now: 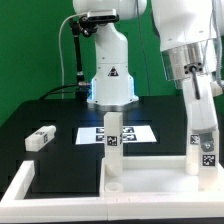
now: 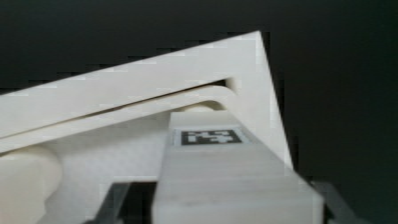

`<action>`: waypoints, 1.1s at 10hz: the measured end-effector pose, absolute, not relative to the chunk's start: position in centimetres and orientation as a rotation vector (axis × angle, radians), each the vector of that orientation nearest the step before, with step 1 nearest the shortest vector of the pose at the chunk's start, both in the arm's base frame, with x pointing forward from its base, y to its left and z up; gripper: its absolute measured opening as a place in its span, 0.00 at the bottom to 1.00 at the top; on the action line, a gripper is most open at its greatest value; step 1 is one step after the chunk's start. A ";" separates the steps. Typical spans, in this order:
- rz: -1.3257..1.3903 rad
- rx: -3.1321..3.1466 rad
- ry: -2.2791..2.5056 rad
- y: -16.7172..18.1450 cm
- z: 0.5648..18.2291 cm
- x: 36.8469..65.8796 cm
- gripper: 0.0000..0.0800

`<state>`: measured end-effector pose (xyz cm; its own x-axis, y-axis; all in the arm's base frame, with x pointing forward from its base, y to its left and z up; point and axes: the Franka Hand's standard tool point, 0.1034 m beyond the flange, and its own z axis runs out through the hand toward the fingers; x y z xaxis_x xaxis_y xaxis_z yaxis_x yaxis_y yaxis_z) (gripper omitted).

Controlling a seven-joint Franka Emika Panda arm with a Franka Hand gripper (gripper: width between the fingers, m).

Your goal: Assemble desk

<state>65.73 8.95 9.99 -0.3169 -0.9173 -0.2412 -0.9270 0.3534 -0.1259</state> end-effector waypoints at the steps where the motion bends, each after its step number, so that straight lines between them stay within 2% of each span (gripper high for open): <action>1: 0.065 -1.575 2.399 9.1 10.0 65.7 0.37; 2: 0.060 -1.597 2.384 9.1 9.9 65.7 0.37; 3: 0.057 -1.617 2.371 9.1 9.9 65.7 0.45; 4: 0.057 -1.621 2.368 9.1 9.9 65.7 0.67; 5: 0.006 -1.866 2.185 9.4 10.1 65.8 0.67; 6: -0.014 -2.025 2.033 10.3 10.4 65.7 0.78; 7: -0.019 -2.072 2.010 11.7 11.0 65.4 0.81; 9: -0.058 -2.239 1.834 11.4 10.9 65.5 0.81; 11: -0.143 -2.624 1.363 11.4 11.4 66.2 0.81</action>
Offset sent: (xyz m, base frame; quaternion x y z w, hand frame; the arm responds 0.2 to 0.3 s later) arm 0.0000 0.0000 0.0000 0.0000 0.0000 0.0000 1.0000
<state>66.15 11.42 11.38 0.5748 -0.8183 0.0023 -0.8008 -0.5632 -0.2038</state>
